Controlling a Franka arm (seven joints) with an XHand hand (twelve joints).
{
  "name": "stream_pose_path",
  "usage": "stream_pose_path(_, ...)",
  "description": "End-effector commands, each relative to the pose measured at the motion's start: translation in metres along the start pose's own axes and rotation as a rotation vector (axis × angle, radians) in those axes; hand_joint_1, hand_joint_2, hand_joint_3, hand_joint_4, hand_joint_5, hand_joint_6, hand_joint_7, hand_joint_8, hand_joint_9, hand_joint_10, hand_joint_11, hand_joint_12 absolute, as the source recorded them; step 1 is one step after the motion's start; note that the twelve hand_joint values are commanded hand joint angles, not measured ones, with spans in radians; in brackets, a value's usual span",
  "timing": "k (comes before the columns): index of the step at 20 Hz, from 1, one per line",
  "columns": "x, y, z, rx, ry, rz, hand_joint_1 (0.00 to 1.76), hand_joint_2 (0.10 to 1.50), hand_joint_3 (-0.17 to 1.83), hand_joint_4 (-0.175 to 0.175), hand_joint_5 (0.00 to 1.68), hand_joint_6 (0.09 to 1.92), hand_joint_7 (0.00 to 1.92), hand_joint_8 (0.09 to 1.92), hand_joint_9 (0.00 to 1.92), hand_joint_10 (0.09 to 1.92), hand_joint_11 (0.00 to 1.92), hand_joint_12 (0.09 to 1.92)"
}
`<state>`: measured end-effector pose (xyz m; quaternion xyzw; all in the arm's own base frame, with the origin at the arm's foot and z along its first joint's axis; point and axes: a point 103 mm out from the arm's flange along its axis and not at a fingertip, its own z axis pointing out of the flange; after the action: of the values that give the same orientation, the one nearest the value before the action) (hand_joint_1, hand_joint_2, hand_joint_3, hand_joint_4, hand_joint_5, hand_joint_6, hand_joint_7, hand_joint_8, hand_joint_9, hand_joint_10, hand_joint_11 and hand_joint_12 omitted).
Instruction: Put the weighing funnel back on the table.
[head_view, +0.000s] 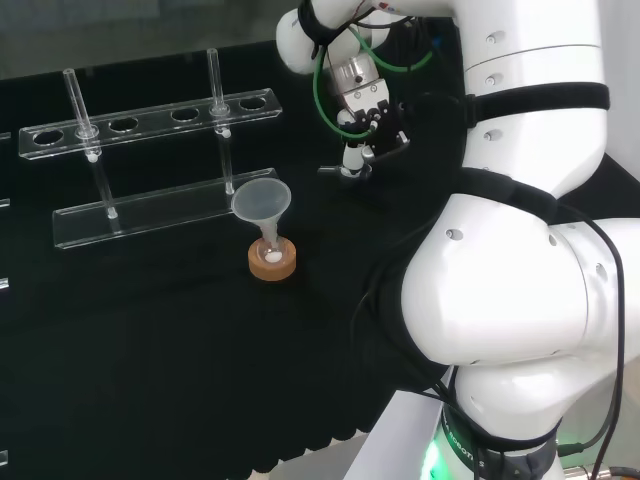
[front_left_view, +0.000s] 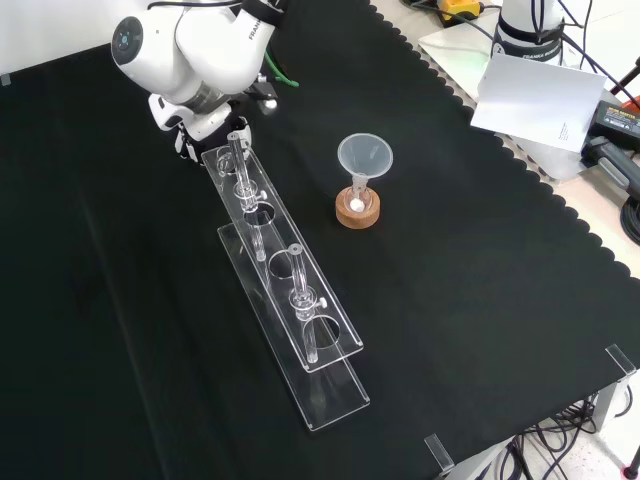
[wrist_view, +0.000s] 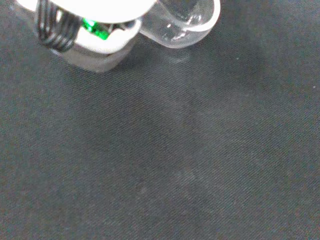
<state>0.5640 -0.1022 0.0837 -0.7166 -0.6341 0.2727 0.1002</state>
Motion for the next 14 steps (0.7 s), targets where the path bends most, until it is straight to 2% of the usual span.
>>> stream_pose_path(1,0.004,-0.003,0.004,0.033,-0.011,-0.024,1.03,0.70,0.56,-0.021,0.70,0.75,0.46,0.69,1.00,0.09,0.84,1.01)
stream_pose_path(3,0.005,-0.004,0.006,0.060,-0.023,-0.033,1.00,0.66,0.60,-0.027,0.46,0.61,0.34,0.68,0.90,0.09,0.75,1.06)
stream_pose_path(5,0.005,-0.005,0.006,0.087,-0.040,-0.037,0.97,0.63,0.62,-0.028,0.32,0.42,0.22,0.66,0.80,0.09,0.63,1.13)
stream_pose_path(9,0.004,-0.010,0.005,0.093,-0.048,-0.039,0.91,0.61,0.62,-0.023,0.18,0.13,0.03,0.60,0.60,0.09,0.36,1.27)
stream_pose_path(14,-0.005,-0.027,-0.004,0.024,0.011,-0.041,0.84,0.60,0.59,-0.020,0.12,0.09,0.00,0.48,0.50,0.09,0.24,1.32)
